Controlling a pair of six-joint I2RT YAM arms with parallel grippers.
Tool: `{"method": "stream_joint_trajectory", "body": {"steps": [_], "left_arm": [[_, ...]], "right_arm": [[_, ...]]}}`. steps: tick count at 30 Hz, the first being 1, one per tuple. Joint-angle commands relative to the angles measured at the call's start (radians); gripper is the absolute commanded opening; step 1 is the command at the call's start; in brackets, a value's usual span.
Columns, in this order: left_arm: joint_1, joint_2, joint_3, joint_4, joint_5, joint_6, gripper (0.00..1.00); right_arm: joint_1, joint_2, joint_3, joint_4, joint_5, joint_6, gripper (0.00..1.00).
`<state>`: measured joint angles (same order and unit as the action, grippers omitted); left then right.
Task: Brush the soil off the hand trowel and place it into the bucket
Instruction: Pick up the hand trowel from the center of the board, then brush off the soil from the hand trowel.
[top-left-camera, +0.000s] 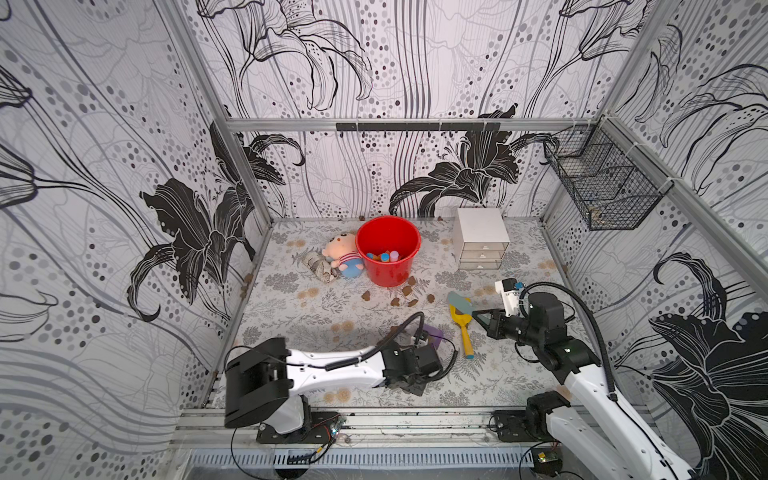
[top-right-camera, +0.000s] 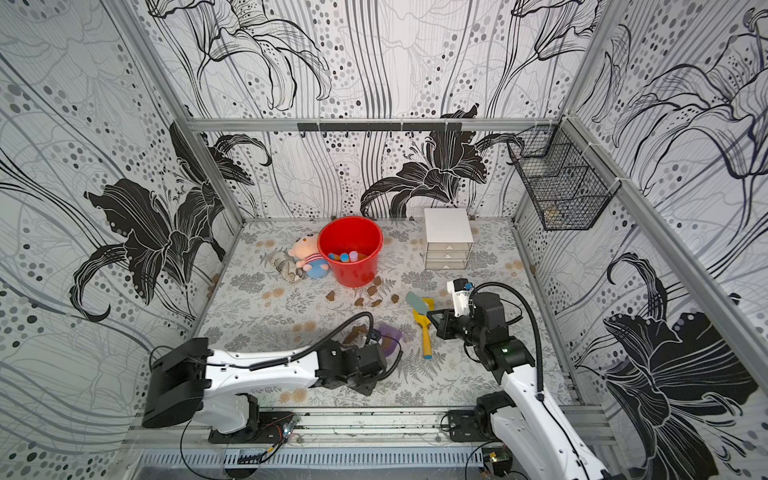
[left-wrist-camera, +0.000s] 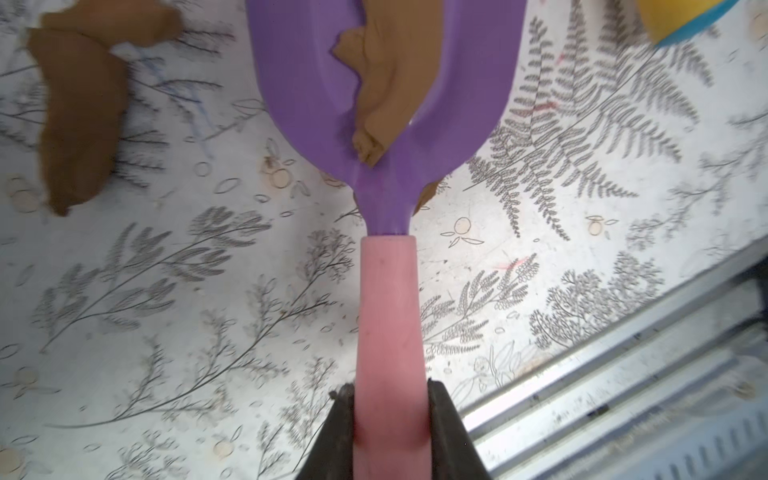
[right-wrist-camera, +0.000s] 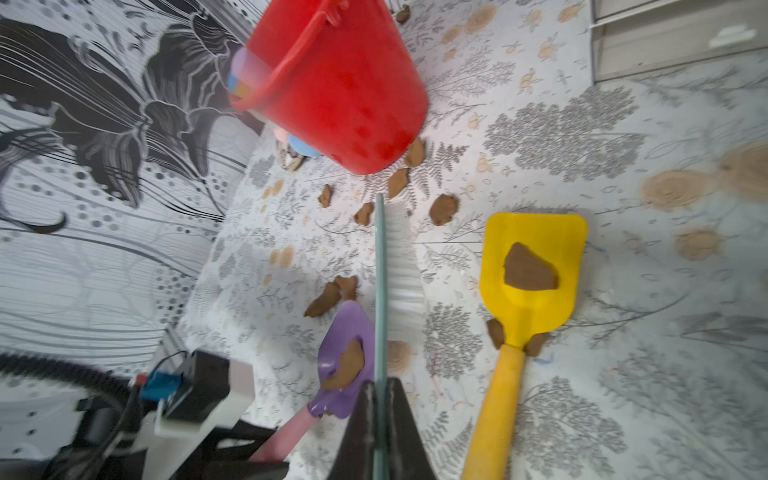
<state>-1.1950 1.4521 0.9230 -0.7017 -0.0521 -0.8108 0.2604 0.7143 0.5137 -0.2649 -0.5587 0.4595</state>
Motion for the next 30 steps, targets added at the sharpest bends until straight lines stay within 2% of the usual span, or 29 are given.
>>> {"method": "stream_joint_trajectory", "body": {"steps": [1,5,8,13,16,24,30], "left_arm": [[0.098,-0.125,-0.028,-0.075,0.087,0.078,0.0],[0.234,-0.227,-0.019,-0.145,0.158,0.151,0.0],[0.294,-0.254,0.019,-0.22,0.164,0.212,0.0],[0.301,-0.244,0.088,-0.306,0.157,0.281,0.0],[0.302,-0.236,0.11,-0.336,0.141,0.314,0.0],[0.301,-0.241,0.111,-0.327,0.171,0.341,0.0],[0.298,-0.217,0.113,-0.322,0.175,0.35,0.0]], "right_arm": [[-0.003,-0.018,-0.008,-0.001,-0.183,0.138,0.0],[0.002,-0.037,0.002,0.013,-0.287,0.194,0.0],[0.032,-0.025,-0.009,0.035,-0.314,0.221,0.0],[0.241,0.06,-0.002,0.18,-0.233,0.259,0.0],[0.323,0.14,0.031,0.212,-0.2,0.244,0.0],[0.382,0.289,0.075,0.311,-0.215,0.25,0.0],[0.392,0.345,0.102,0.33,-0.232,0.255,0.0]]}}
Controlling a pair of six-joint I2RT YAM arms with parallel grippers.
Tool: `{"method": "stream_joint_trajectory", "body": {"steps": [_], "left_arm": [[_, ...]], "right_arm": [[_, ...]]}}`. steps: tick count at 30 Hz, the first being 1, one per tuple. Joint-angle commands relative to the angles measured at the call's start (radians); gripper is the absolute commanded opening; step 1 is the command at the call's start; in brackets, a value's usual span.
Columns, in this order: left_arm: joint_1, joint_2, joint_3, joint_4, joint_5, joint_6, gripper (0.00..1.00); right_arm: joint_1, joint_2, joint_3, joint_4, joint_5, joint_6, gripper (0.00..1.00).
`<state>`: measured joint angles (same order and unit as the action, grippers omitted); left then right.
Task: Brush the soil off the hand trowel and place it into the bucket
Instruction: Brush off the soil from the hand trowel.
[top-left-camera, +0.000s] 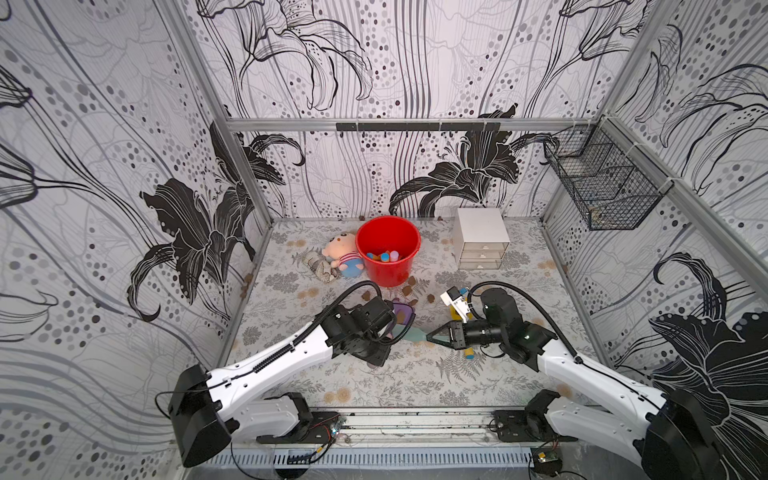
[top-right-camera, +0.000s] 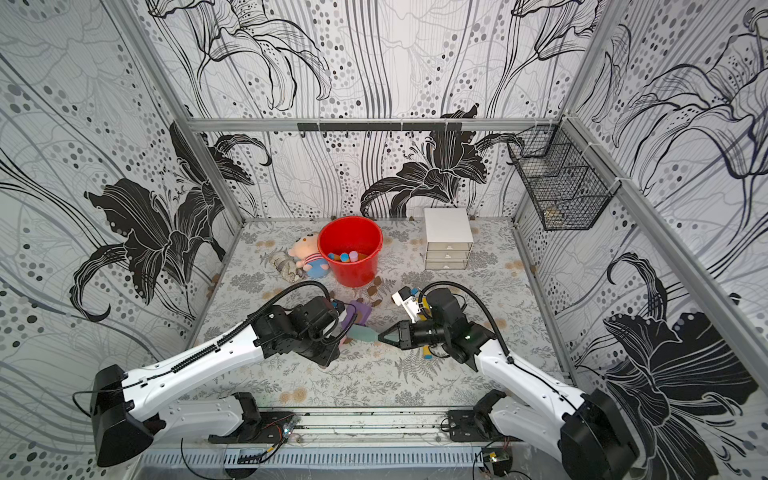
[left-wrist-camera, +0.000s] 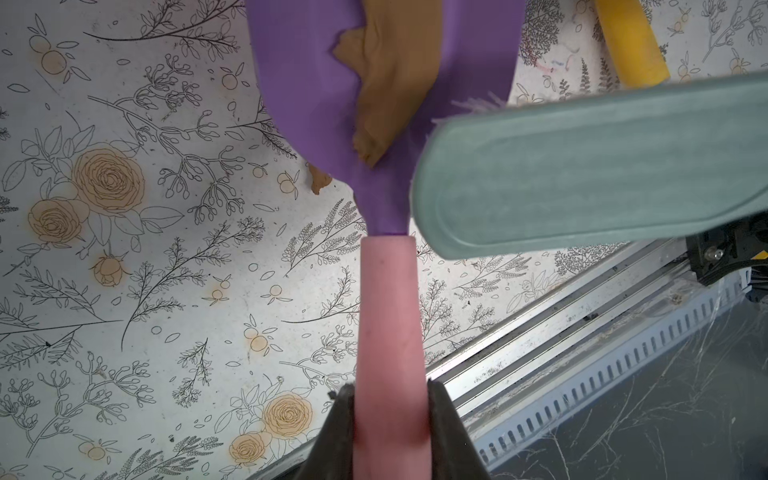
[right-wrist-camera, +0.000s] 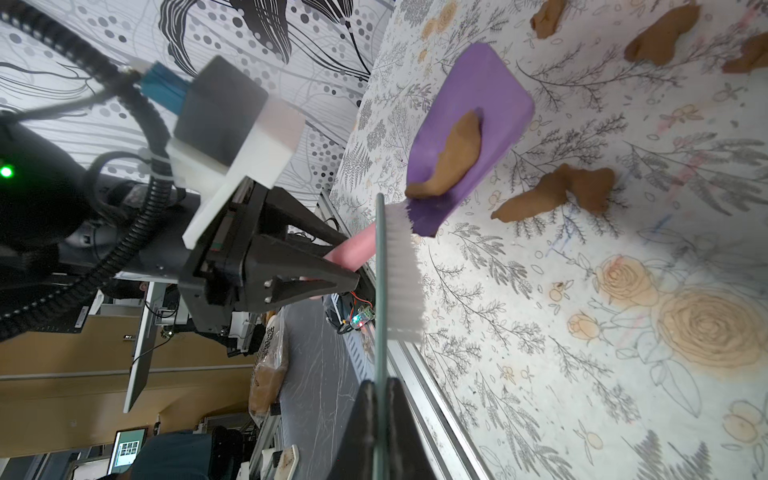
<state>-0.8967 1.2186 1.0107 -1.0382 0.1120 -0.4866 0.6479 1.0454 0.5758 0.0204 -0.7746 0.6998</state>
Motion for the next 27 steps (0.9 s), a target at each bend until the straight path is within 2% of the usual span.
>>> {"method": "stream_joint_trajectory", "body": {"steps": [1,5,8,10,13,15,18,21,27], "left_arm": [[-0.003,0.022,0.027,0.015,0.013,0.027,0.0],[-0.022,0.034,0.037,0.024,0.024,0.029,0.0],[-0.024,0.024,0.038,0.027,0.032,0.028,0.0],[-0.023,0.016,0.035,0.027,0.043,0.015,0.0],[-0.018,0.009,0.028,0.02,0.041,0.001,0.0],[-0.009,0.005,0.025,0.012,0.036,-0.006,0.0],[0.003,0.003,0.029,0.015,0.032,-0.006,0.0],[0.004,0.015,0.036,0.023,0.041,0.001,0.0],[0.003,0.028,0.044,0.039,0.07,0.007,0.0]], "right_arm": [[0.005,0.022,0.047,0.045,-0.021,0.015,0.0],[0.005,0.065,0.083,-0.016,0.015,-0.038,0.0],[-0.006,0.085,0.129,-0.129,0.055,-0.137,0.0],[-0.054,0.073,0.147,-0.2,0.067,-0.189,0.0],[-0.182,0.011,0.145,-0.256,0.026,-0.216,0.0],[-0.214,-0.04,0.145,-0.282,0.017,-0.224,0.0],[-0.205,-0.085,0.104,-0.217,-0.033,-0.137,0.0],[-0.133,-0.102,0.072,-0.171,-0.012,-0.101,0.0],[-0.062,-0.022,0.032,-0.05,0.001,-0.051,0.0]]}}
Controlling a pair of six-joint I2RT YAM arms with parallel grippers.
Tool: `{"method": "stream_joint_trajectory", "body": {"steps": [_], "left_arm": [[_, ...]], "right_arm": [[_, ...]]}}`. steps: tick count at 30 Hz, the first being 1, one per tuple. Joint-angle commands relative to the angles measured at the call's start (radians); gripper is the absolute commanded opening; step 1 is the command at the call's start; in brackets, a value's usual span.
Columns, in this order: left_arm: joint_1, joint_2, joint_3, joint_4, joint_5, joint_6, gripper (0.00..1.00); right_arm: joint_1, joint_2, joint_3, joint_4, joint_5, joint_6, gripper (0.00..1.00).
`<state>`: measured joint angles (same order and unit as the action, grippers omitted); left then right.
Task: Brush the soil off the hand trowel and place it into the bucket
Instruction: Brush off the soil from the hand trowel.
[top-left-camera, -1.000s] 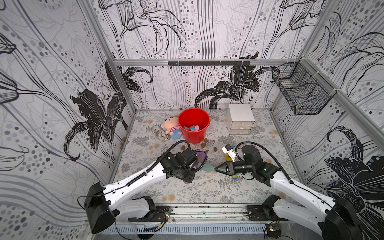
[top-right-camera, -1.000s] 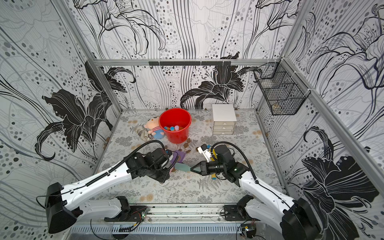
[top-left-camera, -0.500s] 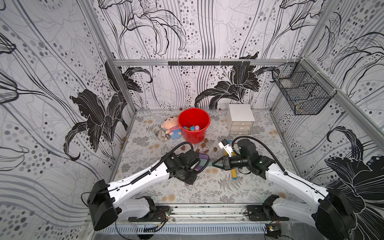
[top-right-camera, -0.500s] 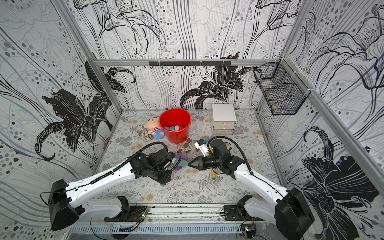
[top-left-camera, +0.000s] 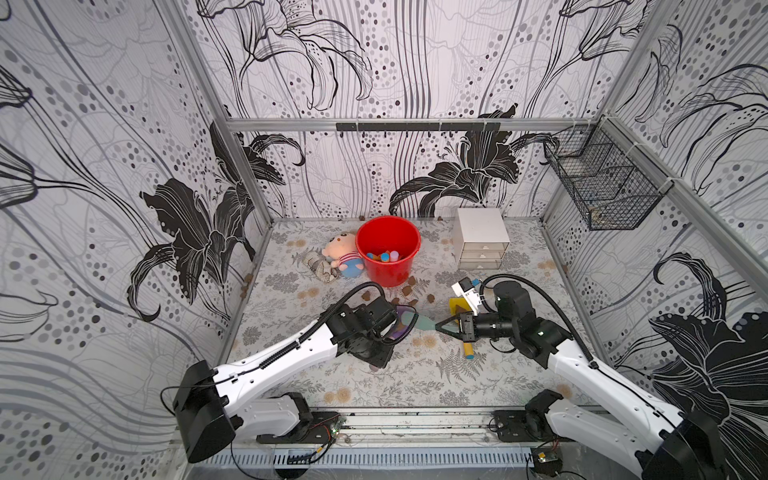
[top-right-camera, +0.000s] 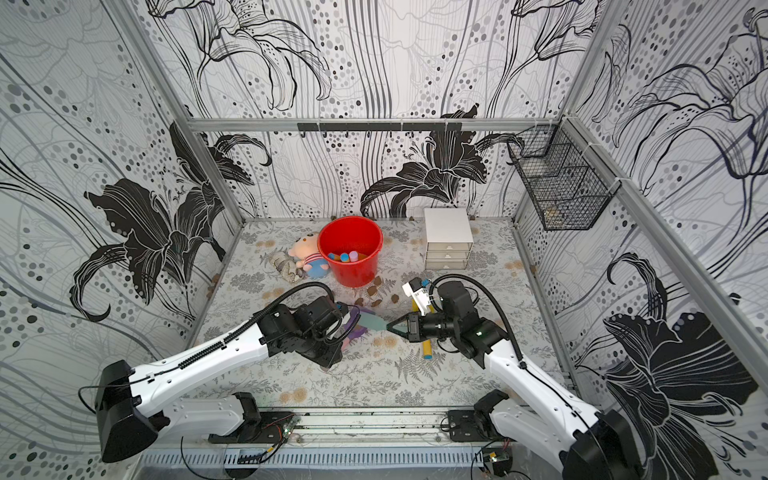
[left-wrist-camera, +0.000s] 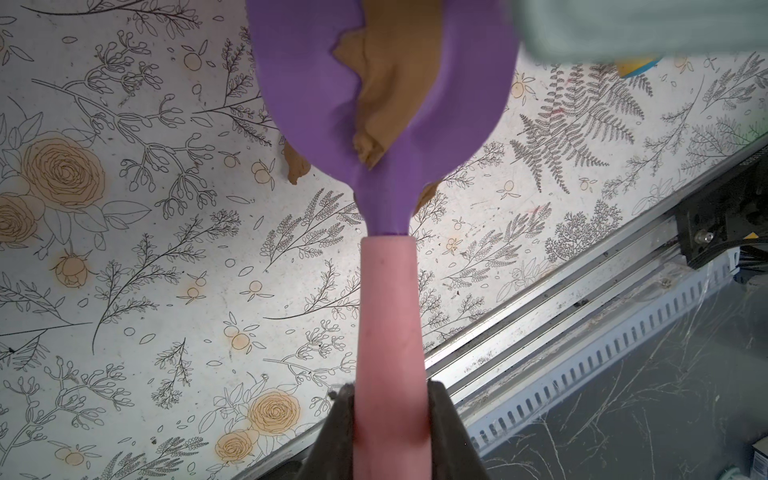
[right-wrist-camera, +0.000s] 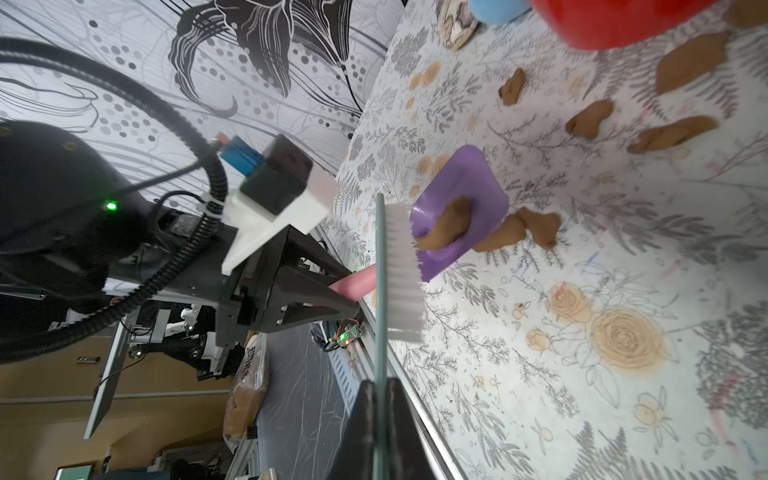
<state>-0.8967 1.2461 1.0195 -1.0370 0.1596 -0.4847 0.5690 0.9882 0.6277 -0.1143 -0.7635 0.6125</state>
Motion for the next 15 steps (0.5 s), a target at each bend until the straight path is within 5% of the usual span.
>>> {"method": "stream_joint_trajectory", "body": {"steps": [1,9,15], "left_arm": [[0.004,0.001,0.035,0.041,0.026,0.005,0.0],[0.004,0.008,0.04,0.043,0.038,0.008,0.0],[0.004,0.007,0.042,0.032,0.021,-0.006,0.0]], "right_arm": [[0.024,0.048,-0.021,0.101,-0.012,0.04,0.0],[0.022,0.088,0.049,-0.043,0.019,-0.104,0.0],[-0.131,-0.008,0.07,-0.164,0.015,-0.154,0.0]]}}
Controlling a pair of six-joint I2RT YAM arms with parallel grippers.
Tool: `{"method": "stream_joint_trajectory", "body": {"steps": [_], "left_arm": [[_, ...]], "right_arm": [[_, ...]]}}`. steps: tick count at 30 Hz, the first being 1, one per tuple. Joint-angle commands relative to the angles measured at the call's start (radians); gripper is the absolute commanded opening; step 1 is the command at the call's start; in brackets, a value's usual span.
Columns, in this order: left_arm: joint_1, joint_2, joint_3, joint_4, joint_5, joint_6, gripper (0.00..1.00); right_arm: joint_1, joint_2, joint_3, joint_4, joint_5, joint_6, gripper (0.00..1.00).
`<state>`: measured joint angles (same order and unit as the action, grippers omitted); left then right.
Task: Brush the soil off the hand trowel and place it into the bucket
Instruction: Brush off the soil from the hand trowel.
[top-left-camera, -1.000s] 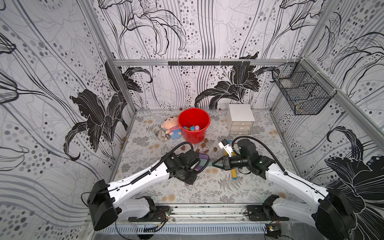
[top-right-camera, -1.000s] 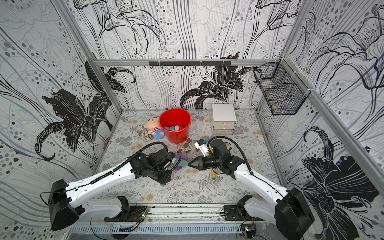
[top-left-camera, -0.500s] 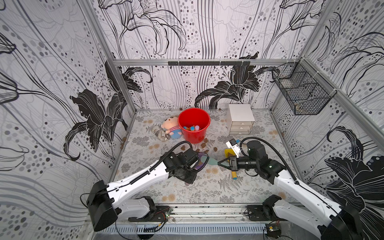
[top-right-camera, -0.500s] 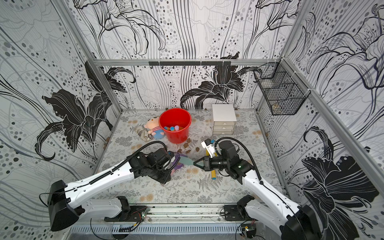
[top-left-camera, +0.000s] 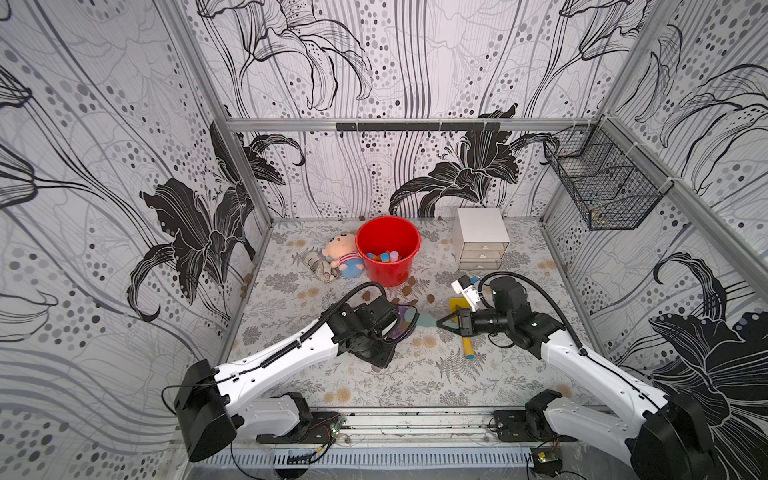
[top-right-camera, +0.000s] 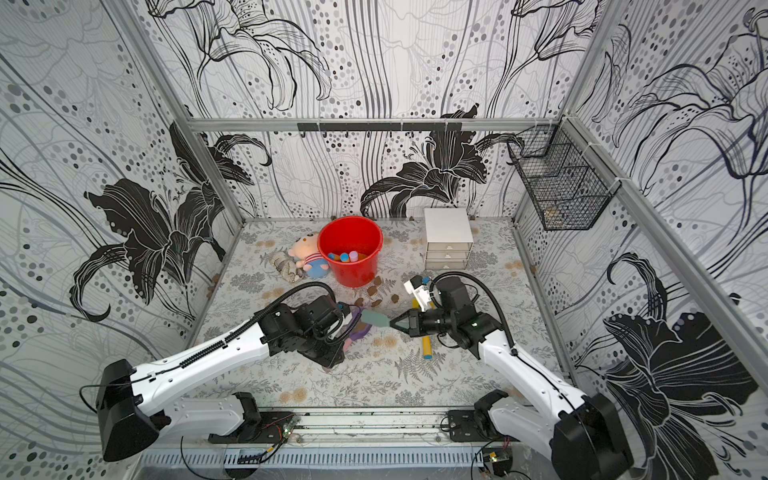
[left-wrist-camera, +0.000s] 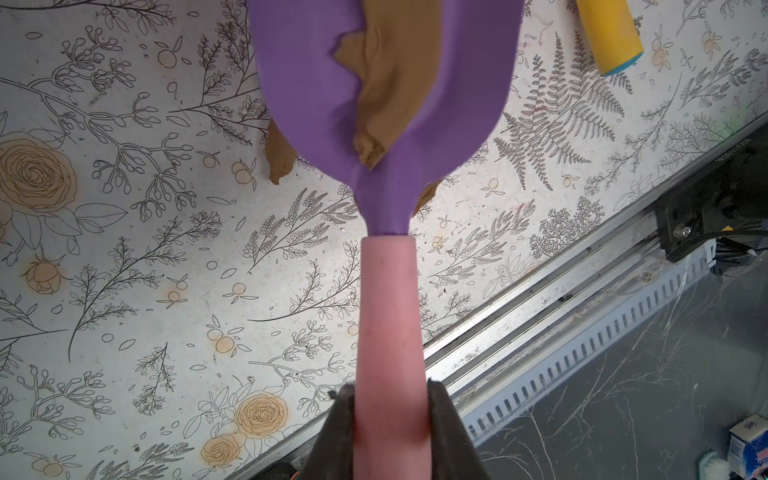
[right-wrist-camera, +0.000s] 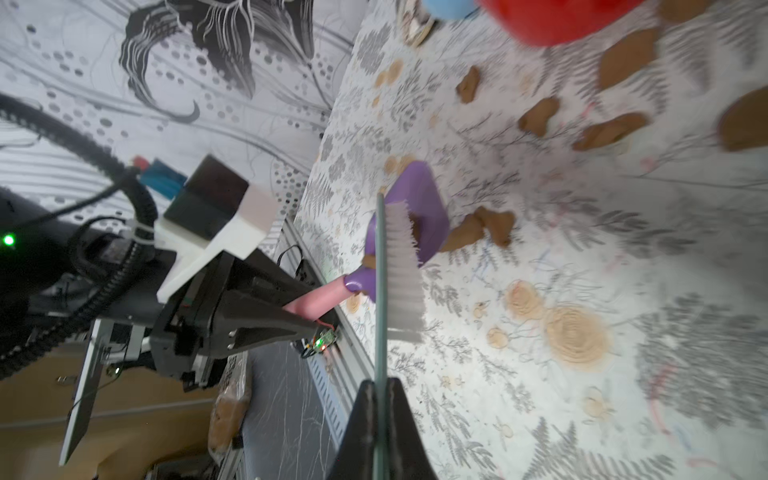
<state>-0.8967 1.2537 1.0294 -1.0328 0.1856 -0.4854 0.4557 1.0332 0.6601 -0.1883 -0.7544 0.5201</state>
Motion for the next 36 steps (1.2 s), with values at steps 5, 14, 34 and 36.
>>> {"method": "stream_joint_trajectory", "body": {"steps": [5,14,34,36], "left_arm": [[0.006,0.005,0.033,0.035,-0.007,-0.004,0.0],[0.006,0.009,0.039,0.053,0.023,0.007,0.0],[0.015,0.012,0.034,0.053,0.012,0.001,0.0],[0.016,0.017,0.035,0.056,0.014,0.003,0.0]], "right_arm": [[0.05,-0.11,-0.016,0.01,-0.026,0.059,0.0],[0.165,-0.001,-0.075,0.194,-0.014,0.133,0.0],[0.065,-0.098,-0.019,-0.001,0.02,0.039,0.0],[0.097,-0.098,-0.037,0.04,0.03,0.074,0.0]]}}
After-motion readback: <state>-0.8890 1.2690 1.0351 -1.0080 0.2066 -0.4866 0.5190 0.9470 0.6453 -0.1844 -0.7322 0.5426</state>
